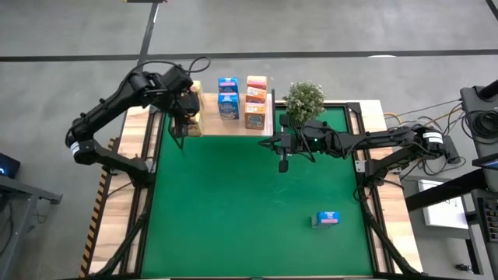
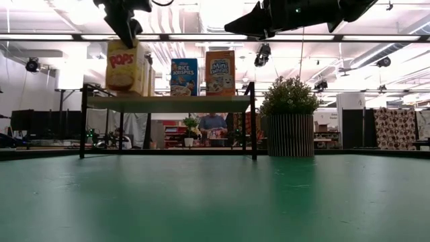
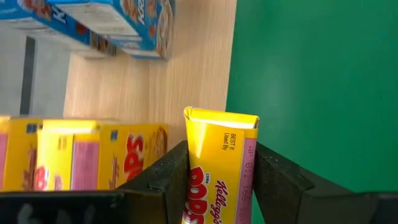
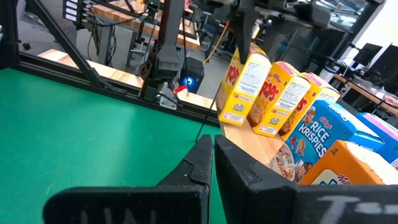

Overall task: Stack cereal on shelf
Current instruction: Put the yellow cereal box on the shelf

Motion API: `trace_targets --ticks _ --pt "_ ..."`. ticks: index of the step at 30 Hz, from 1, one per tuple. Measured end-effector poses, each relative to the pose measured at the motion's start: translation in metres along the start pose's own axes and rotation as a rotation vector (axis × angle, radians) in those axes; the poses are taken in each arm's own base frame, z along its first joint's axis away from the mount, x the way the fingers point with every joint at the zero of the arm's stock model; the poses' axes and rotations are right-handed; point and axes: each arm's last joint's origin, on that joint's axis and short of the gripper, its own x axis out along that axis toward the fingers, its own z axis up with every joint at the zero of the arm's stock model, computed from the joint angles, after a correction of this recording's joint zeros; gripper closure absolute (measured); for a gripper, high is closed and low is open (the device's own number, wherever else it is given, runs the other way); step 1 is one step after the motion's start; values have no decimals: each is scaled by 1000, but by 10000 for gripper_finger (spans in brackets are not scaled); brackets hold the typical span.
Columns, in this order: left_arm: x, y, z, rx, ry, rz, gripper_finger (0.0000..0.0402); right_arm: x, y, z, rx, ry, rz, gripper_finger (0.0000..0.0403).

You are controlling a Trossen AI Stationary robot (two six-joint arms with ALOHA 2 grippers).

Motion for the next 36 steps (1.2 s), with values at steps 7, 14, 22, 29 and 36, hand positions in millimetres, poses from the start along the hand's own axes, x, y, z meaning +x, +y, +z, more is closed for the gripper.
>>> trace_targets --ticks 7,14,22,29,36 --pt "-7 -1 -3 -1 16 44 262 0 0 0 0 0 0 394" --pt "-4 0 -4 9 25 45 262 0 0 0 8 0 0 394" --pt "-4 1 -2 37 8 55 262 0 0 0 8 0 0 394" --pt "-4 3 -3 27 10 61 262 0 0 0 8 0 0 394" --pt "-5 10 -6 -3 -13 35 262 0 0 0 8 0 0 394"
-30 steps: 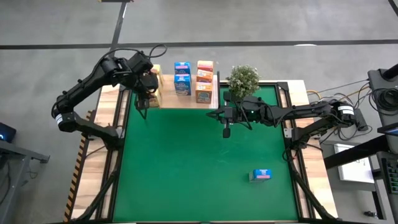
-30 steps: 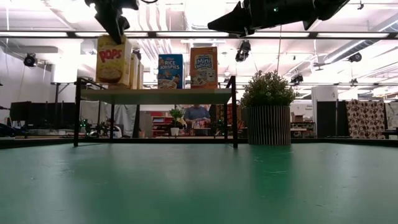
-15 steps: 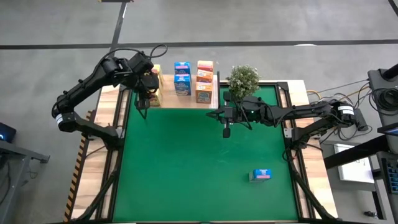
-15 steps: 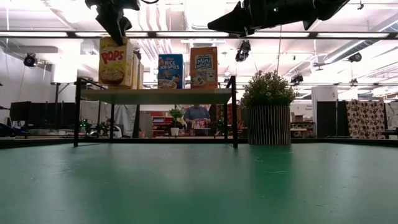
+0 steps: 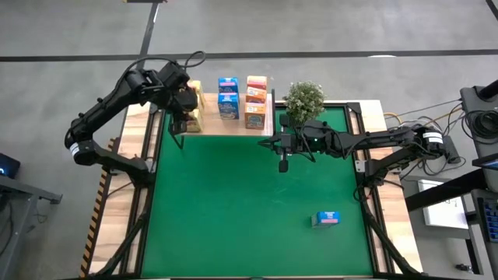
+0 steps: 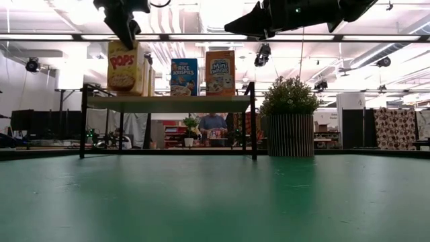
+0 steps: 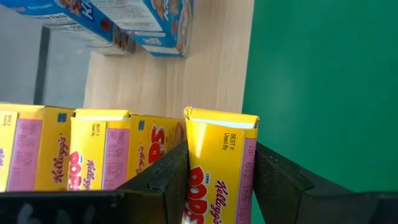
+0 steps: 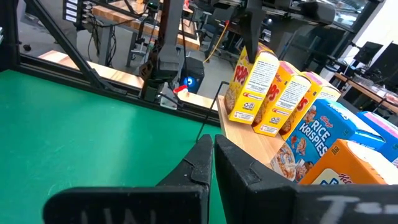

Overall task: Stack cereal on shelf
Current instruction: Put the yellow cereal box on the shelf

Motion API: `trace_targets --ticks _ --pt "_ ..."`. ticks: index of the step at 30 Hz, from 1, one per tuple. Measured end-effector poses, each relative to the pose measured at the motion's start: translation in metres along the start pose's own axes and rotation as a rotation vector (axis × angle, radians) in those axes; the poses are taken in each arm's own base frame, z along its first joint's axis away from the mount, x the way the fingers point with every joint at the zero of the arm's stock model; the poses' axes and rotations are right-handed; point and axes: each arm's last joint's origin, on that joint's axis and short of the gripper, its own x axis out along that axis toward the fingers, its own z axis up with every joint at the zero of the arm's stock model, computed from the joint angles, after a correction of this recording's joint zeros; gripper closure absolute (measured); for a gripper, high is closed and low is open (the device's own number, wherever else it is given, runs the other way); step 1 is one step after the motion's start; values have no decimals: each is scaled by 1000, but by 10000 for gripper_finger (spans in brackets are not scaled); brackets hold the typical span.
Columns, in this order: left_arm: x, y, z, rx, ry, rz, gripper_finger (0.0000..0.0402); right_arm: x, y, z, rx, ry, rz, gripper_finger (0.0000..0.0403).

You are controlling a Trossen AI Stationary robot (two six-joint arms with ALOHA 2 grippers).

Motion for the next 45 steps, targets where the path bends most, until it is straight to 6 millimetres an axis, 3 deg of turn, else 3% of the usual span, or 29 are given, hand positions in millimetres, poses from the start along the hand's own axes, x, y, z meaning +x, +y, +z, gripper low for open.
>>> trace_targets --ticks 45 --pt "13 4 -5 -2 13 -23 262 0 0 0 0 0 0 394"
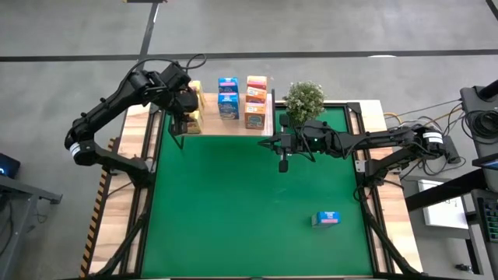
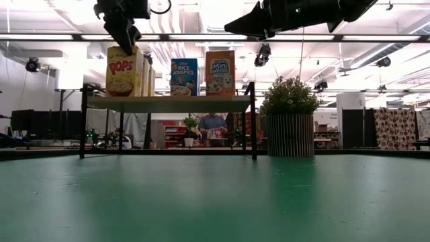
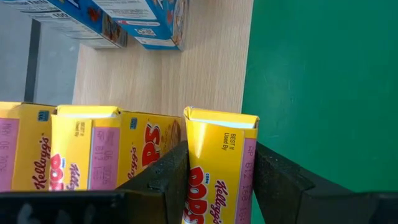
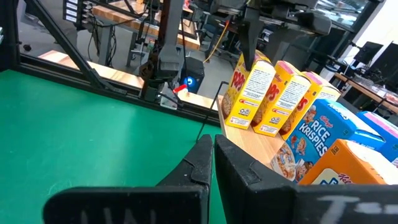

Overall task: Stack cereal on shelf
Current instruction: Put the yellow cereal box on the shelf

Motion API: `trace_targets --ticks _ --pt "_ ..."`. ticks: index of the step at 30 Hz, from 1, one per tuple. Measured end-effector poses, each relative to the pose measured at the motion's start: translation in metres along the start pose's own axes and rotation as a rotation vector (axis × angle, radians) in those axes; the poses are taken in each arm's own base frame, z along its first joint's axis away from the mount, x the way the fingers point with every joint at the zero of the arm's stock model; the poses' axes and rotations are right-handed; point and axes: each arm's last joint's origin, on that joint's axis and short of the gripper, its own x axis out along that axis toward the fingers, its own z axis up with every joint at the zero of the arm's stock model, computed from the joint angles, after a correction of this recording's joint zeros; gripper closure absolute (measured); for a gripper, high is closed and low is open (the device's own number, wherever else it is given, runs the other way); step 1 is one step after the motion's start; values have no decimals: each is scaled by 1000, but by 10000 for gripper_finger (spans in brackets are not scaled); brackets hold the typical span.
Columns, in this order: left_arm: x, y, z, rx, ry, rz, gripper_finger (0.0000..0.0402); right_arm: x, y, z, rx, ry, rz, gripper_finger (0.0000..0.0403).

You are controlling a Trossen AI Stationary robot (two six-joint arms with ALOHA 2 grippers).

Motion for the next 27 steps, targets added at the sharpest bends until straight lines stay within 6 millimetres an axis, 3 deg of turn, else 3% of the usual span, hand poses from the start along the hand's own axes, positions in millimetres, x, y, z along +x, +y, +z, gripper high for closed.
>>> trace_targets --ticks 27 --pt "0 1 -1 18 6 23 262 0 0 0 0 0 0 394"
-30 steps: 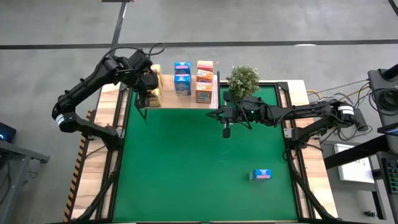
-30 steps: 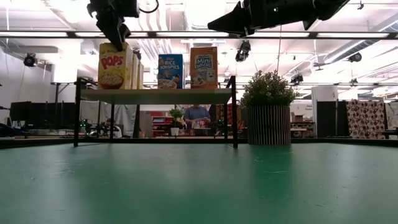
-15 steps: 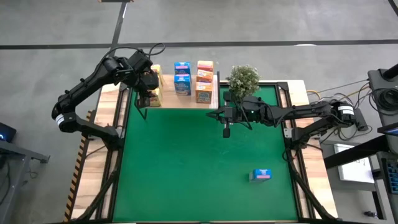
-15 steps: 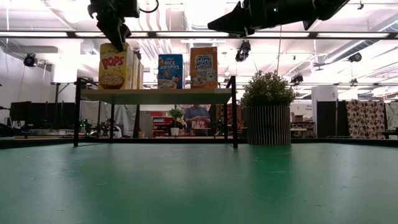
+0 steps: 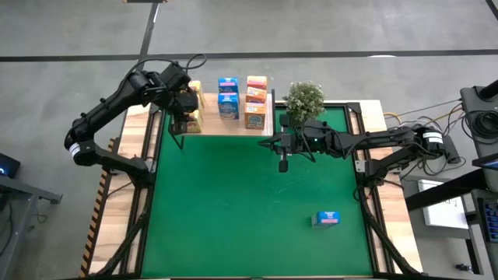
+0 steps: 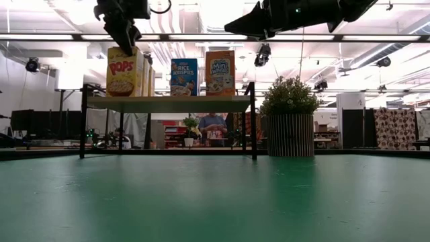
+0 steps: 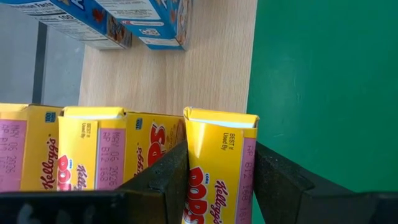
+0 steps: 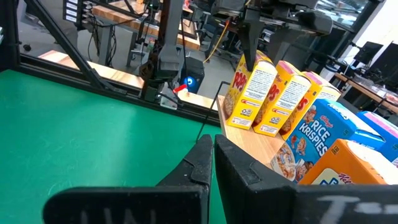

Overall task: Stack cereal on shelf
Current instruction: Put the yellow cereal box on the shelf

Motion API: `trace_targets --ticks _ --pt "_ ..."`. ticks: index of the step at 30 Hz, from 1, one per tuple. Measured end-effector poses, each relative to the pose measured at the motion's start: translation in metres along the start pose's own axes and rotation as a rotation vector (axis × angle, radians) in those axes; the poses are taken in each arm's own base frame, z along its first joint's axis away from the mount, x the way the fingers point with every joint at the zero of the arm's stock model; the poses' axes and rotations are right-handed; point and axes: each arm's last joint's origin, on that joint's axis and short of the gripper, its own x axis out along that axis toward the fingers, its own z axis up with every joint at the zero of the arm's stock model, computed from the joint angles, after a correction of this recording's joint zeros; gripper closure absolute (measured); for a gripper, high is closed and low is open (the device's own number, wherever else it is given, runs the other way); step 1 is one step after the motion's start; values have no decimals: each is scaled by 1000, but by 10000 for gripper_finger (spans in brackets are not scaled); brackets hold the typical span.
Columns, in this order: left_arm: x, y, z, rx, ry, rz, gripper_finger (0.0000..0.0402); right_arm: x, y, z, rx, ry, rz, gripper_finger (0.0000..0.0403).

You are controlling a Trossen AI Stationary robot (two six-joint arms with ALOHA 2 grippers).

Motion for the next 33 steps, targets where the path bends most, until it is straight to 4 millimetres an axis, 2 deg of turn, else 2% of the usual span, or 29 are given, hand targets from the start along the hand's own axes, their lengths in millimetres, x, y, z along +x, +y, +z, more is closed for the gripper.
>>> trace_targets --ticks 18,28,33 --pt "-2 -1 -1 7 -3 1 259 0 0 0 0 0 0 394" --pt "-2 -1 -1 4 -8 4 193 0 0 0 0 0 0 394" --pt "-5 -1 -1 6 1 17 173 0 0 0 0 0 0 394"
